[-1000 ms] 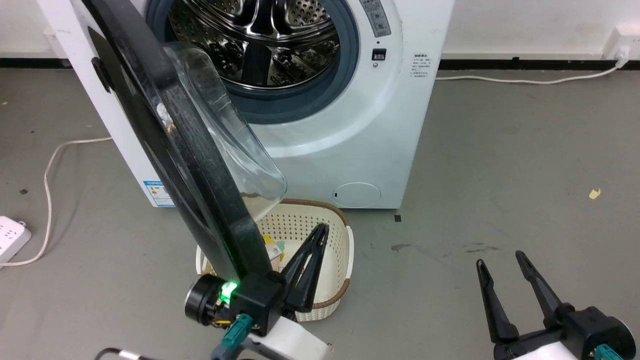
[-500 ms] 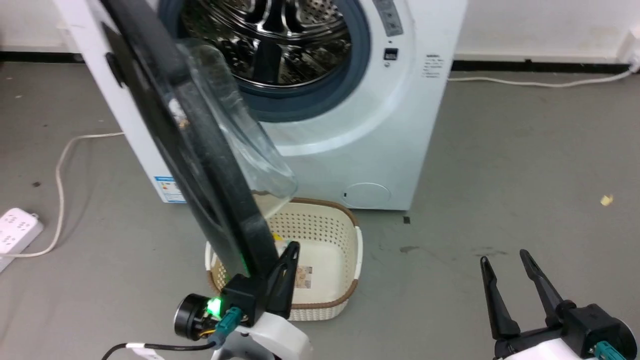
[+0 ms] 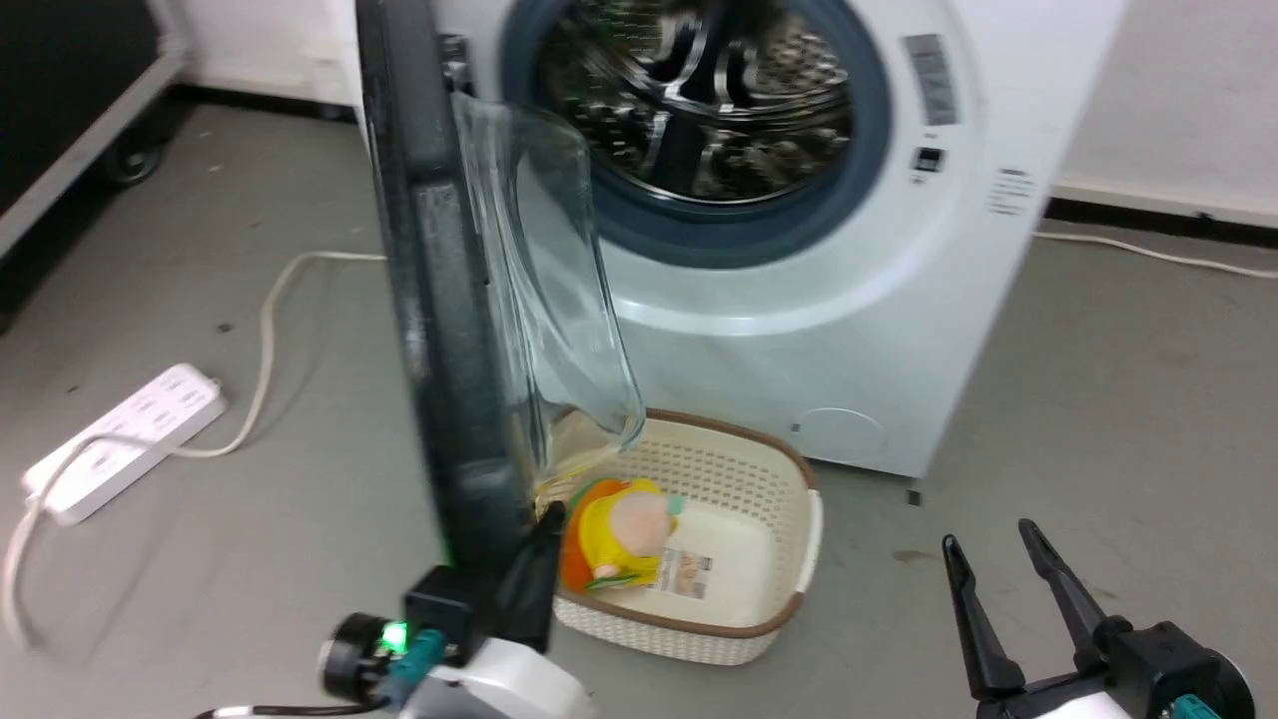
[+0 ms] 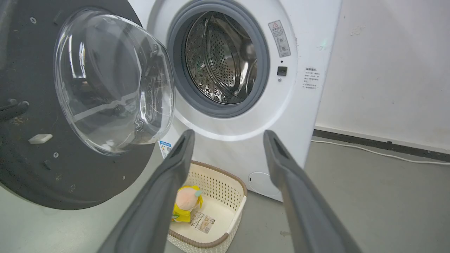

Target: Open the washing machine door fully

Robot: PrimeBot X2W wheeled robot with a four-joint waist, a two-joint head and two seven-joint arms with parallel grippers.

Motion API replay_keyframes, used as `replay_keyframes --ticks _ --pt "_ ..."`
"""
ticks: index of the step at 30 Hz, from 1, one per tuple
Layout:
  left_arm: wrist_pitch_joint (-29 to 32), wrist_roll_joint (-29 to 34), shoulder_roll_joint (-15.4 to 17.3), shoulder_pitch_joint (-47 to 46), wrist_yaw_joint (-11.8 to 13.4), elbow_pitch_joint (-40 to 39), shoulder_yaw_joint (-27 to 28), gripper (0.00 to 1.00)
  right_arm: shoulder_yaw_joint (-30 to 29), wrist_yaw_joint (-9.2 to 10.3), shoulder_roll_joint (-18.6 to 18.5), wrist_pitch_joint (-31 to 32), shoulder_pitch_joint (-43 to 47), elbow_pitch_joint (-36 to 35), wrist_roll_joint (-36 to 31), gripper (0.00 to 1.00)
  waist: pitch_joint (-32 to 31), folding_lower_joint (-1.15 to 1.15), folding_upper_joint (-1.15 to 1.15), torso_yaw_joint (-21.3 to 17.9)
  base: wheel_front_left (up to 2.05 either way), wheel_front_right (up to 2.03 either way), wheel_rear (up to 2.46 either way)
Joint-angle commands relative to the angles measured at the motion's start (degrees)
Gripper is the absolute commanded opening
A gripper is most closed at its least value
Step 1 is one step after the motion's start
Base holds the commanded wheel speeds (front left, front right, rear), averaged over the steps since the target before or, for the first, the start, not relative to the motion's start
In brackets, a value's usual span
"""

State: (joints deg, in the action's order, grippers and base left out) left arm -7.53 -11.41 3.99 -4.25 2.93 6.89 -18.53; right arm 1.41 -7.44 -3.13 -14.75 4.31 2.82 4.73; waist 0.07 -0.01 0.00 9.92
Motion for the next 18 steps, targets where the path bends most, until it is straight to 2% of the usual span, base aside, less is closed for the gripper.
replay_keyframes --ticks 1,8,18 --pt "0.13 -0.7 1.43 0.71 1.06 -0.19 1.98 0.0 0.17 -0.05 0.25 -0.25 0.58 0.01 0.46 1.0 0.25 0.01 0.0 3.38 0.0 0.0 0.0" --pt "0.33 -2.0 4.12 -0.36 2.27 -1.33 5.95 0.0 0.76 -0.05 0.25 -0.25 -0.04 -0.11 -0.07 1.0 2.95 0.01 0.0 7.58 0.0 0.0 0.0" --pt "1.07 -5.01 11.84 -5.39 2.84 -0.19 15.06 0.0 1.56 -0.05 -0.05 -0.17 -2.91 0.13 -2.58 1.0 10.17 0.01 0.0 10.36 0.0 0.0 0.0"
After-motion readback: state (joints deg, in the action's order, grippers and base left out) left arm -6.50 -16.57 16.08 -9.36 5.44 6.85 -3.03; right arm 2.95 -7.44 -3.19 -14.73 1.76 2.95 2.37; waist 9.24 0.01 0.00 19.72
